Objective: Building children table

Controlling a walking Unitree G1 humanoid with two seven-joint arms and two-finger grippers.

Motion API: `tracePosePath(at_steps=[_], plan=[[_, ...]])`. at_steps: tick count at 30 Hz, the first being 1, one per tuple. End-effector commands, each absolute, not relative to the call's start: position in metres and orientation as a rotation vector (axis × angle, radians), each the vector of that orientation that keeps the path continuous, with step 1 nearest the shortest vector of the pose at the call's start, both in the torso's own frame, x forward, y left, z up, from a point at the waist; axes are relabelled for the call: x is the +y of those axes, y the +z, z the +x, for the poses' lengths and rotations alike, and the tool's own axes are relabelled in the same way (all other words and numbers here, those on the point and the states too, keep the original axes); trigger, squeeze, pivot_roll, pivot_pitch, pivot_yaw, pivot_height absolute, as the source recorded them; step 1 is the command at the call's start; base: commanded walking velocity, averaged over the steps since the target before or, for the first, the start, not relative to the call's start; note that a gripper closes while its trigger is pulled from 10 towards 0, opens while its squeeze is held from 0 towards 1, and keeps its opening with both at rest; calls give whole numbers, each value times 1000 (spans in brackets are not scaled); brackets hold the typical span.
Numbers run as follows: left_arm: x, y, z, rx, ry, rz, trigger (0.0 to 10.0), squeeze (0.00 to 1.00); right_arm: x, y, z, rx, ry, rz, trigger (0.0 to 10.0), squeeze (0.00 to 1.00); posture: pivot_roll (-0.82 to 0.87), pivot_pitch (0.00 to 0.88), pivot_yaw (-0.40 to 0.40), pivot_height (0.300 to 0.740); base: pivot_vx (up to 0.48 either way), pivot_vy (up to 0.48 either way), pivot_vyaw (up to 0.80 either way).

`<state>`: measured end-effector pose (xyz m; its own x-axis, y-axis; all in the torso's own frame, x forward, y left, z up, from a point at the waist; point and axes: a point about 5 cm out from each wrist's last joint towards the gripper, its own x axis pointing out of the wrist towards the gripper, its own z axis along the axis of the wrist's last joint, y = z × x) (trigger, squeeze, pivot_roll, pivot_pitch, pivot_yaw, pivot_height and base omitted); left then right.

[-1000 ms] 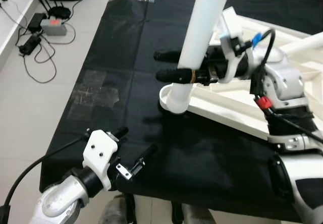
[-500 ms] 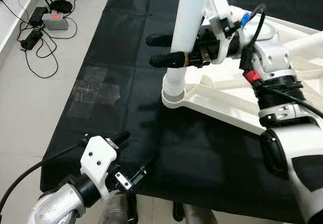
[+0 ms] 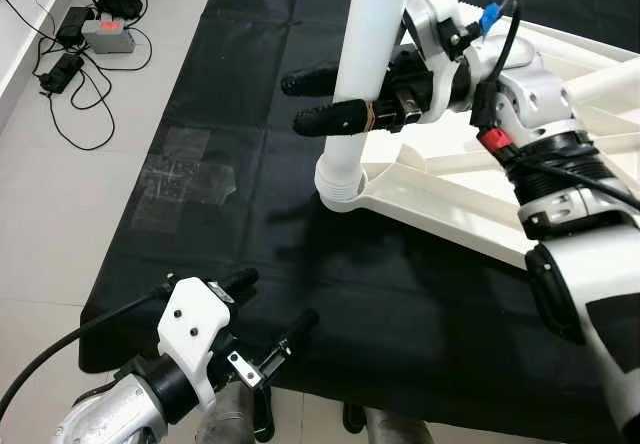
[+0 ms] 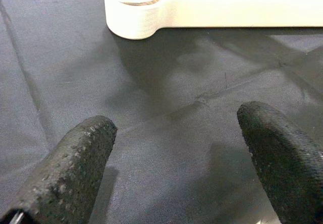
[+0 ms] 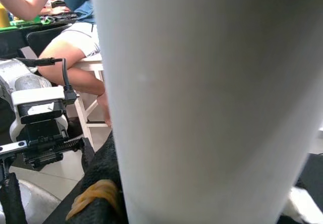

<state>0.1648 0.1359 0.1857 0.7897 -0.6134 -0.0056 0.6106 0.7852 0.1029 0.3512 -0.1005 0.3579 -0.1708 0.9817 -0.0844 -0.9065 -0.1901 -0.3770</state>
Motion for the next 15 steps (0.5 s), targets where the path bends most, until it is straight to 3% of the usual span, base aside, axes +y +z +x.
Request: tracePosePath(at_steps=[1, 15], plan=[[134, 184, 160, -6, -678, 104, 10000, 0, -100, 351, 353, -233, 1745, -385, 10000, 0, 114, 404, -24, 740, 0, 0, 0], [137, 186, 159, -1, -672, 101, 10000, 0, -112, 354, 357, -239, 1713, -377, 10000, 0, 116, 422, -15, 740, 0, 0, 0]])
